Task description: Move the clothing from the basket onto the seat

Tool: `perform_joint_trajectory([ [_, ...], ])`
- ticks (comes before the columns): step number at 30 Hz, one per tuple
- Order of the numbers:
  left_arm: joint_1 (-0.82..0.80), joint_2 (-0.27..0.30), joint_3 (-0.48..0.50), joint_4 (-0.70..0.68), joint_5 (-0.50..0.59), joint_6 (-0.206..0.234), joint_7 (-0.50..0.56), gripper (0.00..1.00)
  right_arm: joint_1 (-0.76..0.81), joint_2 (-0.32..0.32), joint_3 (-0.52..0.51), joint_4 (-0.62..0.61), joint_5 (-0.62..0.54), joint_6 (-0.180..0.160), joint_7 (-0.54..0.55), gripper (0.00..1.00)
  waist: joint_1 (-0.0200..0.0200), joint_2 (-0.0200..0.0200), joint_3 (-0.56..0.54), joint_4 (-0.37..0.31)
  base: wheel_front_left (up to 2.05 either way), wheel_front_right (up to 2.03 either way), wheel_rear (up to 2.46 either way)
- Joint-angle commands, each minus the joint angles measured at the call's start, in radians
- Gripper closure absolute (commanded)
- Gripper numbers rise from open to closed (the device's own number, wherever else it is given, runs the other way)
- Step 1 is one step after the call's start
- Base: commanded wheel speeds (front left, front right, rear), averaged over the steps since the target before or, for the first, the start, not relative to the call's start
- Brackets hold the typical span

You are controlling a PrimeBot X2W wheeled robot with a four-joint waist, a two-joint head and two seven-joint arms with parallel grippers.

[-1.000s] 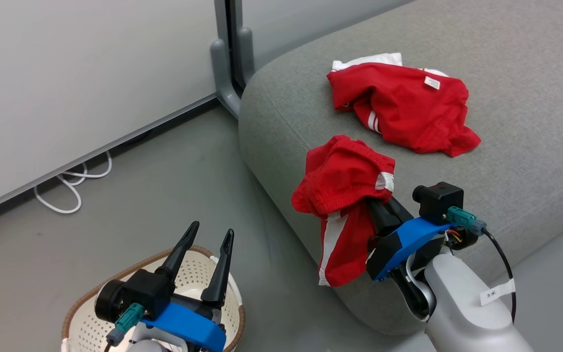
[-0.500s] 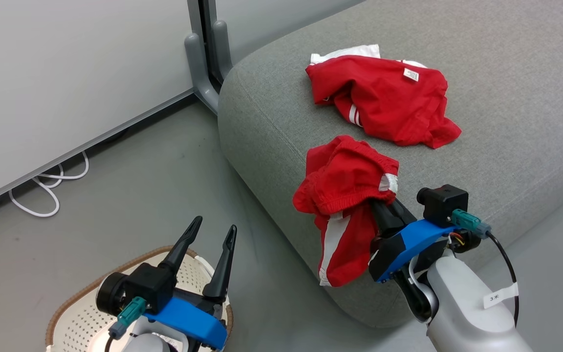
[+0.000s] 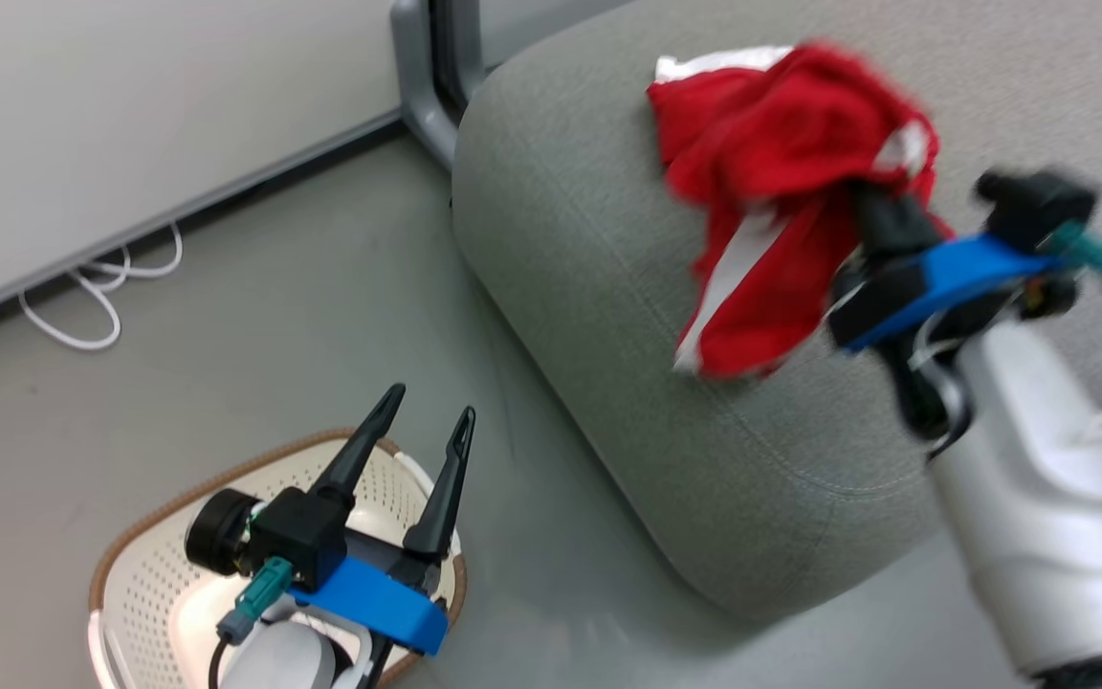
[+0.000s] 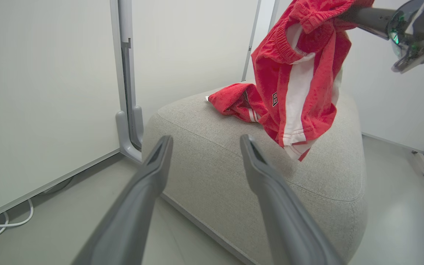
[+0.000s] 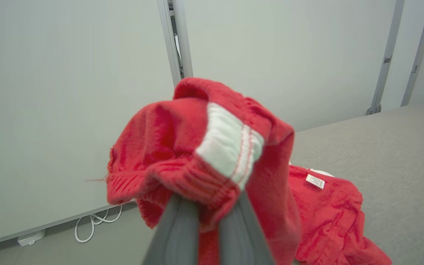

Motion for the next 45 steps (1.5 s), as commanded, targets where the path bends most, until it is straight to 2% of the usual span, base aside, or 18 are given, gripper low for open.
perform_joint_trajectory([
  [1, -0.030, 0.014, -0.005, -0.012, 0.006, -0.002, -0.005, 0.00, -0.055, -0.022, -0.040, -0.014, -0.003, 0.000, 0.020, 1.00, 0.0000, -0.0001, 0.058, 0.037, 0.00, 0.00, 0.00],
  [4, -0.066, 0.029, -0.019, -0.034, 0.013, -0.002, -0.005, 0.00, -0.127, -0.073, -0.127, -0.025, 0.014, 0.000, 0.060, 1.00, 0.0000, -0.0001, 0.117, 0.066, 0.00, 0.00, 0.00],
  [5, -0.066, 0.029, -0.019, -0.034, 0.013, -0.002, -0.005, 0.00, -0.127, -0.073, -0.127, -0.025, 0.014, 0.000, 0.060, 1.00, 0.0000, -0.0001, 0.117, 0.066, 0.00, 0.00, 0.00],
  [9, -0.119, 0.057, -0.045, -0.064, 0.021, -0.002, -0.005, 0.00, -0.215, -0.140, -0.266, -0.022, 0.036, 0.000, 0.094, 1.00, 0.0000, -0.0001, 0.208, 0.110, 0.00, 0.00, 0.00],
  [14, -0.195, 0.096, -0.071, -0.110, 0.032, -0.002, -0.005, 0.00, -0.291, -0.222, -0.433, -0.001, 0.007, 0.000, 0.107, 1.00, 0.0000, -0.0001, 0.333, 0.168, 0.00, 0.00, 0.00],
  [16, -0.222, 0.111, -0.078, -0.132, 0.038, -0.002, -0.005, 0.00, -0.308, -0.235, -0.487, 0.013, -0.005, 0.000, 0.099, 1.00, 0.0000, -0.0001, 0.380, 0.189, 0.00, 0.00, 0.00],
  [25, -0.284, 0.146, -0.072, -0.201, 0.059, -0.002, -0.005, 0.00, -0.314, -0.209, -0.606, 0.130, -0.081, 0.000, 0.042, 1.00, 0.0000, -0.0001, 0.509, 0.230, 0.00, 0.00, 0.00],
  [35, -0.286, 0.142, -0.066, -0.196, 0.064, -0.002, -0.005, 0.00, -0.341, -0.187, -0.600, 0.225, -0.121, 0.000, -0.002, 1.00, 0.0000, -0.0001, 0.511, 0.238, 0.00, 0.00, 0.00],
  [37, -0.288, 0.139, -0.064, -0.193, 0.063, -0.002, -0.005, 0.00, -0.348, -0.192, -0.600, 0.234, -0.123, 0.000, -0.006, 0.55, 0.0000, -0.0001, 0.506, 0.239, 0.00, 0.00, 0.00],
  [38, -0.289, 0.136, -0.064, -0.193, 0.062, -0.002, -0.005, 0.00, -0.350, -0.194, -0.603, 0.242, -0.122, 0.000, -0.005, 0.02, 0.0000, -0.0001, 0.504, 0.240, 0.00, 0.00, 0.00],
  [45, -0.284, 0.123, -0.065, -0.183, 0.065, -0.002, -0.005, 0.00, -0.358, -0.208, -0.604, 0.278, -0.138, 0.000, -0.009, 0.00, 0.0000, -0.0001, 0.492, 0.249, 0.00, 0.00, 0.00],
])
